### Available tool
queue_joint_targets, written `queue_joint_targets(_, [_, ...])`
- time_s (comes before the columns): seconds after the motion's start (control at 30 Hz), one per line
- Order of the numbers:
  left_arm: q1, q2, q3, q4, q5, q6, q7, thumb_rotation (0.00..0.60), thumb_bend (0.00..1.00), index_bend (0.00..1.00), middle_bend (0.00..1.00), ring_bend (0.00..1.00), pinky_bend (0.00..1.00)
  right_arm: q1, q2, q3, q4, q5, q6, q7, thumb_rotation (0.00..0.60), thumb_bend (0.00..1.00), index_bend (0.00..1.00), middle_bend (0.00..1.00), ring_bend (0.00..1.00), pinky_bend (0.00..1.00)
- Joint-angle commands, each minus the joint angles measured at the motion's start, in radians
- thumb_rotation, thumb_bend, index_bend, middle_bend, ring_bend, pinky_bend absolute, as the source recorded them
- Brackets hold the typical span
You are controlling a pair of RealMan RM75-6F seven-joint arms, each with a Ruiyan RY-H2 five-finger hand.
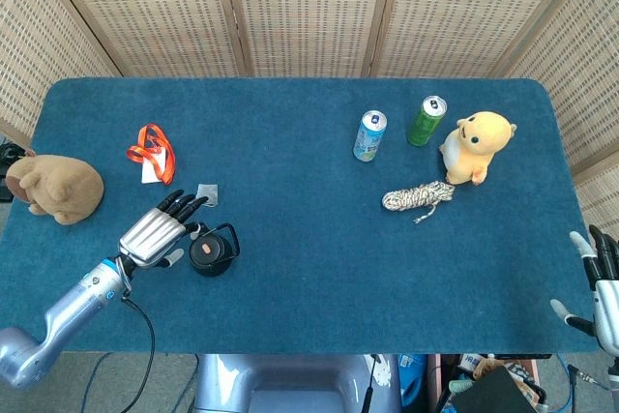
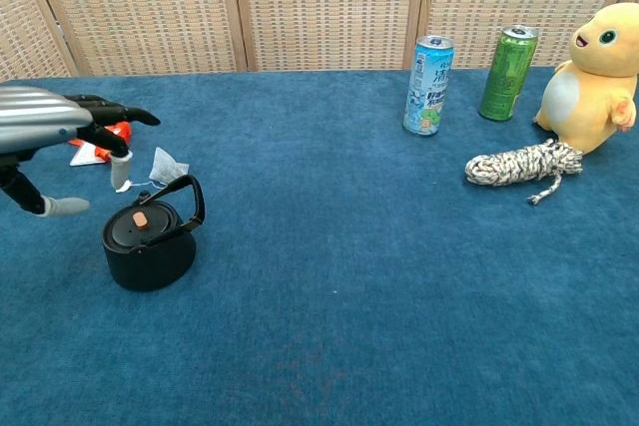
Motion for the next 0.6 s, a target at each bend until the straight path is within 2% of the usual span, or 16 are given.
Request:
queue_joint_targets(0.03, [-0.017,-0.026,0.006,0.016,-0.022,-0.018,0.013,0.600,0.37,0.43,0.00,0.00,0.00,0.000,0.000,-0.001,0.000,0.002,-0.002,0.002,0.600,0.00,0.00,0.00,0.00,0.00])
queue_joint_targets(0.27, [-0.033,-0.086,0.016,0.059,-0.039,-0.011,0.019,0.600,0.37,0.43,0.00,0.00,0.00,0.002,-0.001,-0.002,0.006,0.006,-0.009,0.004,0.600,0.00,0.00,0.00,0.00,0.00])
queue_joint_targets(0.6, [-0.051,-0.127,0.027,0.075,-0.084,-0.011,0.074,0.600,0.37,0.43,0.00,0.00,0.00,0.003,0.003,0.000,0.011,0.012,-0.013,0.018,0.600,0.00,0.00,0.00,0.00,0.00])
